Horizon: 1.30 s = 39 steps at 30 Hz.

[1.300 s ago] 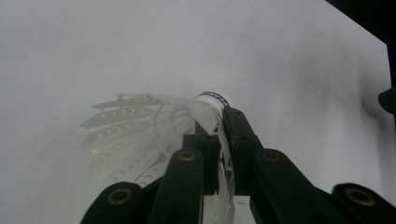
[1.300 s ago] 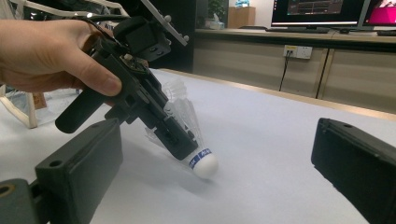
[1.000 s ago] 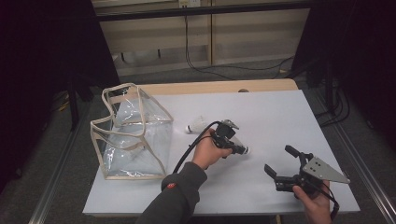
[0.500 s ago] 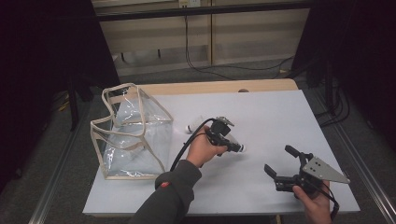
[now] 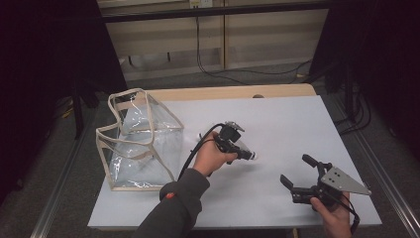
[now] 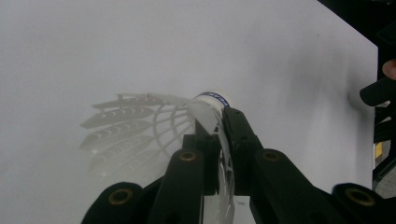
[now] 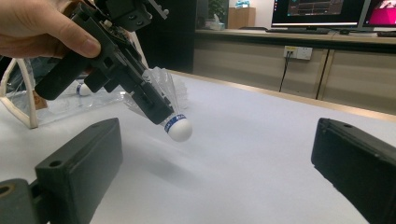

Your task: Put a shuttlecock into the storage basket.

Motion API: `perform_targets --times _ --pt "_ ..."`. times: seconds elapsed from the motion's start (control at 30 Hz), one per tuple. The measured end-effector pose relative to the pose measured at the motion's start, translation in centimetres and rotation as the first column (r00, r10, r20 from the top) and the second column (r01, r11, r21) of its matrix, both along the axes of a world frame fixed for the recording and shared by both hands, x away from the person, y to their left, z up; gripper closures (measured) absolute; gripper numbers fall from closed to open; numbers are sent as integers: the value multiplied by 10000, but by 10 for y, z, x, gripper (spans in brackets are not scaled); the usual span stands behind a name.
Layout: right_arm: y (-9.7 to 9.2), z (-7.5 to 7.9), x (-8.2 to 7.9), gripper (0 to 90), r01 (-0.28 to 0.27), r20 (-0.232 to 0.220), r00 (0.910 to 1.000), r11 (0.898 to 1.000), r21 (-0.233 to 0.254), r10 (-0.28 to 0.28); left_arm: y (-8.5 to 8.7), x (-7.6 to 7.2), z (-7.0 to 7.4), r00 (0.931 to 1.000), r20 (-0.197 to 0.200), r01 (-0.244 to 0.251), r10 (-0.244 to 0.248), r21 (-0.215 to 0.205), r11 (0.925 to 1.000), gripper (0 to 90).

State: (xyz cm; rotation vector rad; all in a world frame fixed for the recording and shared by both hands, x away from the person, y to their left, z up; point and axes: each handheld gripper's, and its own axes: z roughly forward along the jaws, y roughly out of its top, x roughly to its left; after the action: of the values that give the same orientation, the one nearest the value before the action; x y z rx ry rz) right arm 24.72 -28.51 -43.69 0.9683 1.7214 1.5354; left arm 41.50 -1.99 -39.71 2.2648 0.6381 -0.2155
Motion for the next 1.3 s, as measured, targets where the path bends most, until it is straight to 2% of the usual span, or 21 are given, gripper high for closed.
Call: perform_targets --times 0.57,0.73,0.87,1.27,1.3 --pt "0 0 0 20 4 -6 10000 10000 1 -4 8 0 9 10000 33 45 -46 202 9998 856" --pt "0 0 0 20 18 -4 10000 10000 13 -18 12 0 12 10000 38 -87 86 300 9995 856" --pt "0 0 0 20 12 1 10000 10000 2 -12 14 0 15 10000 -40 -16 17 201 9998 856" --pt "1 -1 1 20 -34 9 10000 10000 -22 34 21 1 22 10000 29 -71 70 341 9994 856" --pt "1 -1 1 20 -33 7 10000 10000 -53 33 22 1 23 9999 110 -117 113 446 9989 856"
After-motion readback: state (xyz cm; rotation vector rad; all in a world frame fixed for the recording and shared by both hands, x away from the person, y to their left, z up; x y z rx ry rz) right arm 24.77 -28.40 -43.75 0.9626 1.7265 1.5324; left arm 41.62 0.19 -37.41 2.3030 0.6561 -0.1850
